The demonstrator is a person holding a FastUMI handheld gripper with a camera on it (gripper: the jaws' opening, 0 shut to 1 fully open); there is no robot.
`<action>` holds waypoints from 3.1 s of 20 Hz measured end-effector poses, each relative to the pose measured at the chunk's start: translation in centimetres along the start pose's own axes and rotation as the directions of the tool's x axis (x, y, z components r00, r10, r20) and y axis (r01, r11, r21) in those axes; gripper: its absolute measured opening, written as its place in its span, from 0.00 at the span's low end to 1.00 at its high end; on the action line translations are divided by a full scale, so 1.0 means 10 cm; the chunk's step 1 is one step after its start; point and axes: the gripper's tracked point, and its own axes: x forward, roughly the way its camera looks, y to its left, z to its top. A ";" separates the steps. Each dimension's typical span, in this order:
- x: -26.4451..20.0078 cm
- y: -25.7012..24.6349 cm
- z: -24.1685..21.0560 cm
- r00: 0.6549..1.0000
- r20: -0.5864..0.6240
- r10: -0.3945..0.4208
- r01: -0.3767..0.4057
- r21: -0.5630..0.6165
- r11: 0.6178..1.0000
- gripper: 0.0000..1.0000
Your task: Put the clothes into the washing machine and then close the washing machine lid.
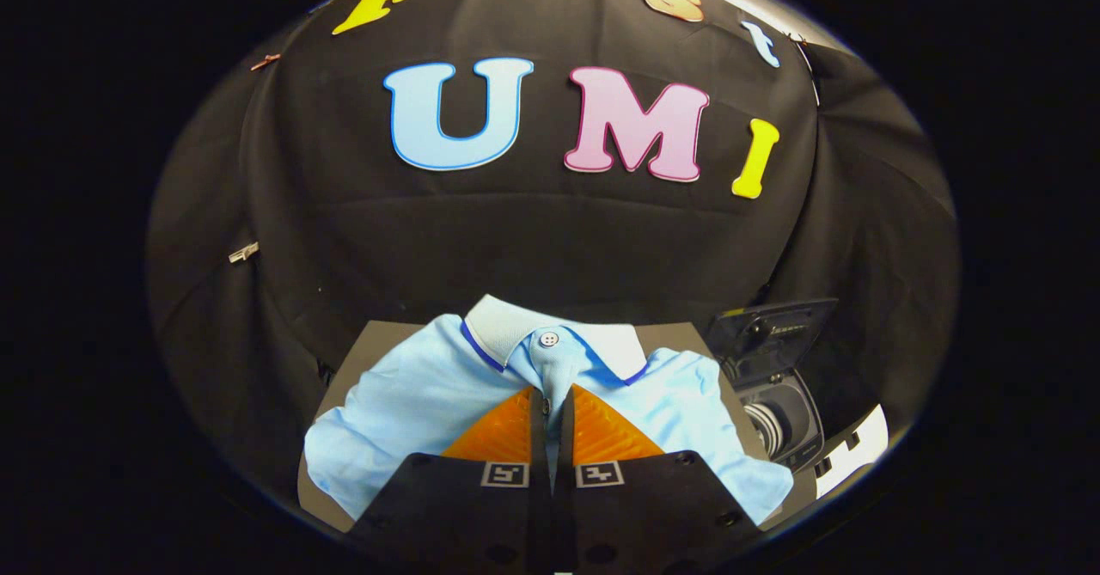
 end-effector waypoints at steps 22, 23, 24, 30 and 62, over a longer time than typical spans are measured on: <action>-0.81 -1.89 0.84 0.979 0.203 0.020 -0.006 -0.069 0.998 0.05; -0.79 -2.01 0.84 0.979 0.201 0.025 -0.010 -0.072 0.997 0.05; -0.77 -2.17 0.86 0.978 0.205 0.023 -0.007 -0.077 0.997 0.05; -0.59 -3.00 0.83 0.980 0.199 -0.004 0.028 -0.119 0.992 0.05; 1.79 -4.01 -2.41 0.921 -0.363 -0.142 0.044 -0.265 0.963 0.05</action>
